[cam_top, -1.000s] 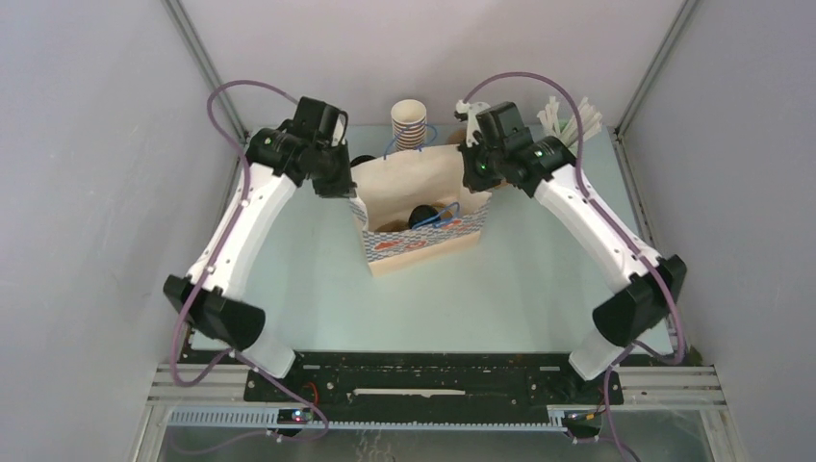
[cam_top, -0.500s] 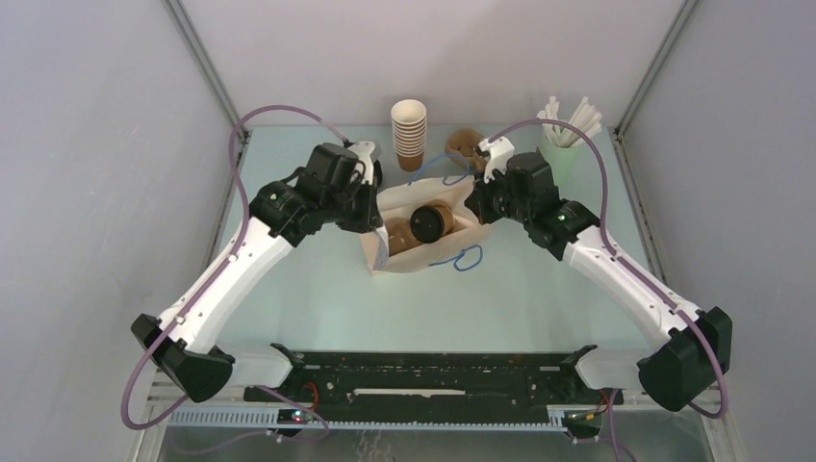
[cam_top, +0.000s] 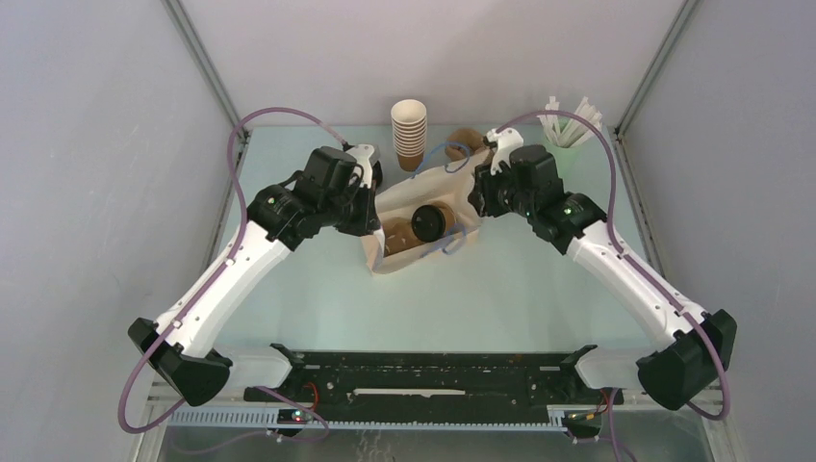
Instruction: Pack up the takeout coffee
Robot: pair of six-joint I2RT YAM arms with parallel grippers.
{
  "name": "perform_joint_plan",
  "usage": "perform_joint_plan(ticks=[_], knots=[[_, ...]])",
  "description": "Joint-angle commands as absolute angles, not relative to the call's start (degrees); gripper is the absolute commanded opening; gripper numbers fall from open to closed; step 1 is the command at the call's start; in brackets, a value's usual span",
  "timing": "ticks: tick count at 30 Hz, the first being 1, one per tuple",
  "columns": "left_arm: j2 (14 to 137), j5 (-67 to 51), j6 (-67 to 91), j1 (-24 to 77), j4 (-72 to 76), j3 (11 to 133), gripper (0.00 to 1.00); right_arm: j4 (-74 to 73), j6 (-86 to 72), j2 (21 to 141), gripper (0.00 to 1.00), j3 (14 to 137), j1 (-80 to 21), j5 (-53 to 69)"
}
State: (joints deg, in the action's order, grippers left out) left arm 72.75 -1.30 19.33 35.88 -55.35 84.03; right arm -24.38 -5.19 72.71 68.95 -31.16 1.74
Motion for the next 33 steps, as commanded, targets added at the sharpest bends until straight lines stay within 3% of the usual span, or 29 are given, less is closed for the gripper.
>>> perform_joint_plan(ticks=[1,4,12,17,21,28,33], knots=[[71.3,-2.7,17.6,36.0,-54.4,84.2,0.0,-35.5,-5.5,74.2,0.52,79.8,-30.4,-4.0],[70.8,-3.0,17.5,36.0,-53.8,84.0,0.0,-43.5,-6.1,74.6,0.67,85.5,-30.6,-4.9],[70.8,-2.7,18.4,36.6,-52.7,84.2,0.0,-54.7,-4.9,76.2,0.8,99.8,-40.3,0.9],[70.7,-1.1,20.4,38.0,-51.3,83.9,0.0,-52.4,-8.3,80.7,0.61,104.4,-47.1,5.6],[70.4,-0.1,22.1,39.1,-49.6,83.6,0.0,-45.7,-11.9,83.7,0.55,102.9,-51.4,4.0],[65.7,2.3,24.7,40.9,-44.1,78.3,0.0,-31.0,-14.1,78.1,0.41,81.5,-54.0,-9.9],[62.6,5.2,23.0,43.8,-41.6,74.2,0.0,-32.3,-14.7,76.0,0.34,74.7,-54.4,-15.0]])
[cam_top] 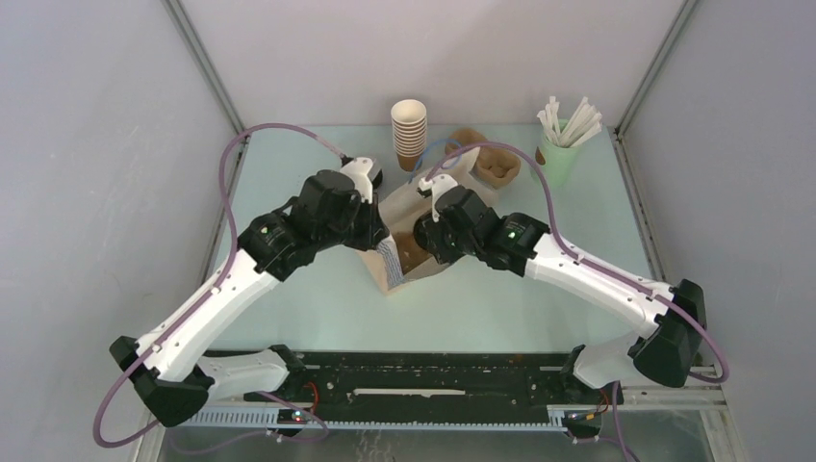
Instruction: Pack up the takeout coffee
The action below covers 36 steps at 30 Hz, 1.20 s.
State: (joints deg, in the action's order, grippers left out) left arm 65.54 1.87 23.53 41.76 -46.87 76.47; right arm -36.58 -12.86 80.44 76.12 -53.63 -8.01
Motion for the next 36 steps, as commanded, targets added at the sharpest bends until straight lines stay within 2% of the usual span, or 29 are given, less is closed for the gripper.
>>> perform_joint_plan(ticks=[1,4,6,21,26,31,36], knots=[[62.2,5.4,22.6,44.2,-41.3,73.4,0.0,-32.8,-15.2,75.3,0.33,73.7,-54.9,-15.6],[61.3,6.1,21.5,45.8,-40.1,71.5,0.0,-35.4,-17.2,73.5,0.28,72.1,-56.8,-18.3],[60.7,6.8,20.7,47.3,-39.2,70.2,0.0,-38.0,-18.1,73.3,0.29,71.5,-58.6,-19.7],[60.6,9.1,20.0,54.0,-39.5,68.8,0.0,-25.1,-8.8,79.4,0.58,74.9,-57.7,-25.0],[60.3,10.4,20.5,54.2,-39.6,68.2,0.0,-24.0,-8.9,81.9,0.59,76.0,-54.8,-24.2],[59.9,11.6,20.7,54.1,-39.7,68.1,0.0,-17.6,-5.7,84.2,0.59,71.8,-52.5,-21.7],[59.8,11.7,20.6,54.1,-39.9,68.0,0.0,-11.6,-2.8,86.4,0.69,70.1,-51.2,-20.5]])
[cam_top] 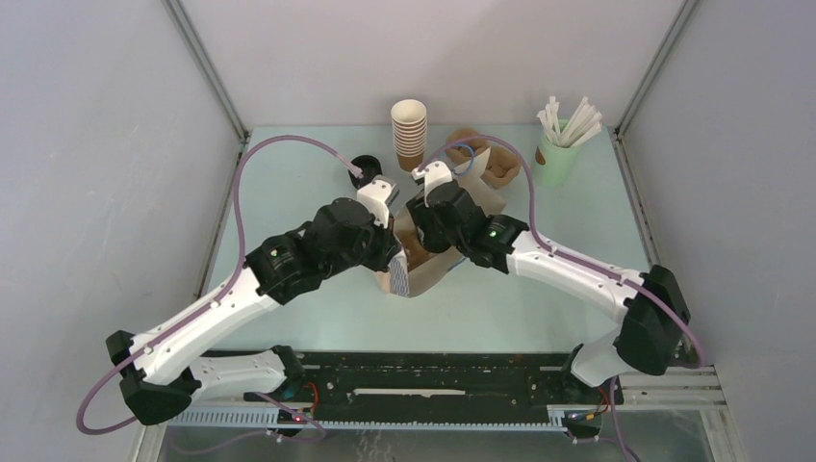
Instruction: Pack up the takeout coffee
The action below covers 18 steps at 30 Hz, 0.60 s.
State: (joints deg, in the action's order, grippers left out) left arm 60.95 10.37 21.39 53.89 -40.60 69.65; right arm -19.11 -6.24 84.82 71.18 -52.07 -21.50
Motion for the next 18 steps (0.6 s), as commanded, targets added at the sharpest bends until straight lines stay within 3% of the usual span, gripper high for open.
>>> perform_joint_plan(ticks=[1,10,18], knots=[[59.8,11.6,20.5,54.1,-40.0,68.0,0.0,-11.4,-2.8,87.1,0.72,70.0,-50.8,-20.3],[60.1,12.2,20.0,54.2,-40.9,68.5,0.0,-9.9,-0.1,89.6,0.9,67.3,-49.8,-23.5],[60.7,12.6,19.4,54.2,-41.3,69.6,0.0,-11.3,1.6,91.7,0.98,66.9,-50.1,-24.8]])
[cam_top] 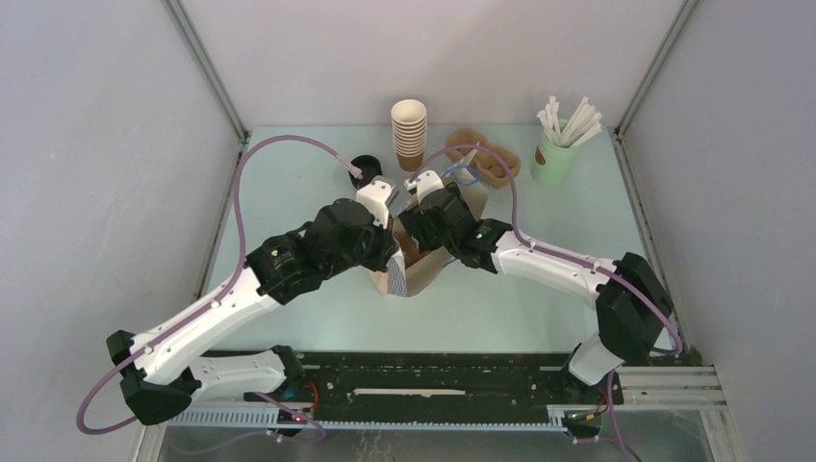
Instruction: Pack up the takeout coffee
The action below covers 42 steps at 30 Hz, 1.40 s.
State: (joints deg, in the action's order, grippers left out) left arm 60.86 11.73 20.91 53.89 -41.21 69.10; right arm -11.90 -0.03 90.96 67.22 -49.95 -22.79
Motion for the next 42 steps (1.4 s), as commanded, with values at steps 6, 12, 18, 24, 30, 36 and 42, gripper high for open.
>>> perform_joint_plan(ticks=[6,12,18,24,30,36,42], knots=[[62.1,12.4,18.9,54.2,-41.4,70.9,0.0,-11.1,3.3,93.6,1.0,66.9,-50.7,-24.8],[62.7,14.2,18.9,54.2,-42.9,71.6,0.0,-18.0,0.6,90.2,1.0,70.5,-49.2,-21.0],[63.9,16.5,18.4,54.2,-43.5,72.6,0.0,-25.0,-1.5,82.5,0.97,71.1,-50.4,-11.7],[65.0,16.4,18.3,54.2,-44.2,73.7,0.0,-23.4,-0.1,79.4,0.93,67.4,-52.4,-9.0],[64.9,16.7,18.1,54.1,-44.4,74.1,0.0,-19.8,19.0,79.2,0.82,64.8,-50.7,1.0],[64.8,18.8,17.3,54.2,-44.7,74.9,0.0,-19.9,24.9,81.1,0.61,64.8,-45.9,6.3],[65.0,18.1,16.6,54.1,-44.2,74.8,0.0,-18.9,31.8,82.7,0.8,64.8,-46.5,1.3]])
